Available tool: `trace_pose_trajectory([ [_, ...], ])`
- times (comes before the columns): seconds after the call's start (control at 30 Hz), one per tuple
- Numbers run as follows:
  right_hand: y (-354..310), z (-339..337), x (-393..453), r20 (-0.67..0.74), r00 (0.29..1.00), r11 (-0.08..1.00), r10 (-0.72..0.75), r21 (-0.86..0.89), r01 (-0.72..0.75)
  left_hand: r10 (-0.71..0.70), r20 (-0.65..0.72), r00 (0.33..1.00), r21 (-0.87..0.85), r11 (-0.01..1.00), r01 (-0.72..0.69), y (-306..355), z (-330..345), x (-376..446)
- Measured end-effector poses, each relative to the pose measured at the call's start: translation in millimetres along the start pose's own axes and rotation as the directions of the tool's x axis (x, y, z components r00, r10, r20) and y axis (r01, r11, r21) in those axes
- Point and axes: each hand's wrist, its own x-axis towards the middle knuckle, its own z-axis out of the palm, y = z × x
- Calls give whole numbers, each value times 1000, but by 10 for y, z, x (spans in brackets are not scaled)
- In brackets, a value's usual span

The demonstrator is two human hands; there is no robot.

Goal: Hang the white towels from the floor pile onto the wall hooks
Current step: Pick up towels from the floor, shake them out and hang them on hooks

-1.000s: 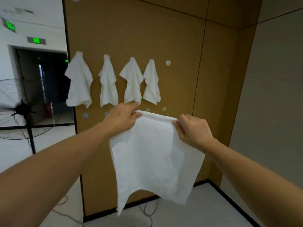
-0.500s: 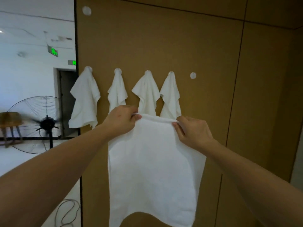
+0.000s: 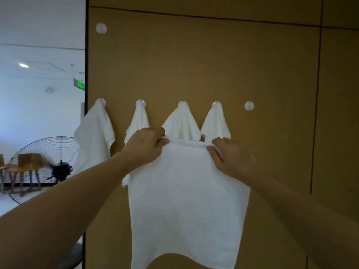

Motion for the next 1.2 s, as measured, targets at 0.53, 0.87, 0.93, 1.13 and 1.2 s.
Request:
trace_pose_trajectory([
  [0.53,595,1038,1086,-147,989,994,1,-109,-17,56,-95,994,-35,998,-59,-883,677,1308],
  [0.87,1397,1562,1228,-133,991,989,-30,-147,10,117,-166,979,93,990,-102,-838,1388,1947],
  [0.93,1561,1732,1227,-101,995,990,-25,-137,11,110,-160,981,117,989,-92,-832,1542,2029],
  [1.13,1749,2226,1290,-104,994,999,-23,-31,20,58,-149,987,191,981,-28,-904,1803,2107],
  [1.2,1701,2399,1294,-125,992,1000,-28,-5,28,27,-143,989,190,982,1,-977,1834,2059],
])
